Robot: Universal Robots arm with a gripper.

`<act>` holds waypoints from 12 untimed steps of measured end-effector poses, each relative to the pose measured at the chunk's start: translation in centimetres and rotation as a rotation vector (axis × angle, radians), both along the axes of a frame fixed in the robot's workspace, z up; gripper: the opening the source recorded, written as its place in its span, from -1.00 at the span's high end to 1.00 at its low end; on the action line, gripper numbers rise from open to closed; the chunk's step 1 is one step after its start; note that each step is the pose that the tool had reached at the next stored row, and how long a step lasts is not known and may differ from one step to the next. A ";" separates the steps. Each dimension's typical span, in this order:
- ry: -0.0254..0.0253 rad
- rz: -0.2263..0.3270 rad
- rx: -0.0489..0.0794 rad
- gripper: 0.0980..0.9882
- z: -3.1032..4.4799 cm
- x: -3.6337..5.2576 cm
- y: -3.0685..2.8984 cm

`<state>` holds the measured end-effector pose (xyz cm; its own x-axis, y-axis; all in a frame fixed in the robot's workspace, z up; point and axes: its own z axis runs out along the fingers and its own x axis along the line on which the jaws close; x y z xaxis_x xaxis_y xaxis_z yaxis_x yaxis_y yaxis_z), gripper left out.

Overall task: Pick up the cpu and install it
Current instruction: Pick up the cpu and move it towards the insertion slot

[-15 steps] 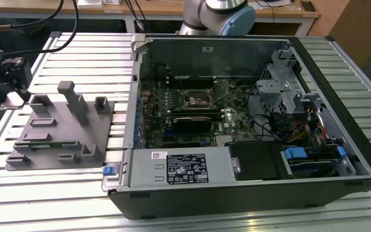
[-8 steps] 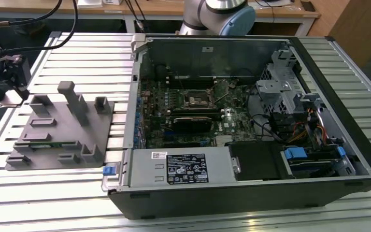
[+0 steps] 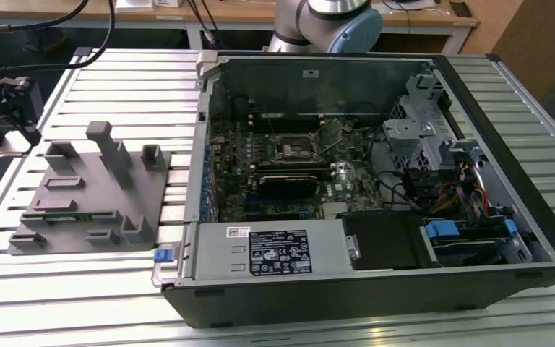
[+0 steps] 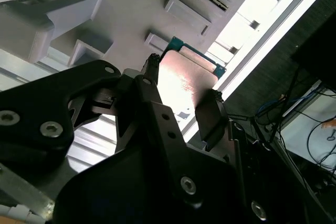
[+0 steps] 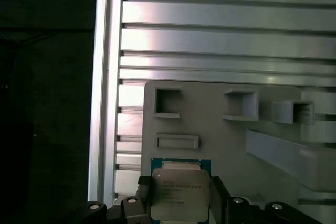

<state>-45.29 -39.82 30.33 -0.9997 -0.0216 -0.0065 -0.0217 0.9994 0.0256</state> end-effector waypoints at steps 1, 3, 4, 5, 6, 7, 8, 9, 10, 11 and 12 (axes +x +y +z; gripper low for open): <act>0.0000 0.000 0.000 0.03 0.08 0.00 0.00; 0.0000 0.000 0.000 0.03 0.25 0.00 0.01; 0.0001 0.000 0.000 0.03 0.34 0.00 0.02; 0.0000 0.000 0.000 0.03 0.42 0.00 0.02; -0.0001 0.000 0.000 0.03 0.51 0.00 0.03; -0.0001 0.000 0.000 0.03 0.59 0.00 0.03; -0.0001 0.000 0.000 0.03 0.67 0.00 0.04; 0.0000 0.000 0.000 0.03 0.76 0.00 0.04; 0.0000 0.000 0.000 0.03 0.84 0.00 0.05; 0.0000 0.000 0.000 0.03 0.93 0.00 0.05; 0.0000 0.000 0.000 0.03 1.02 0.00 0.06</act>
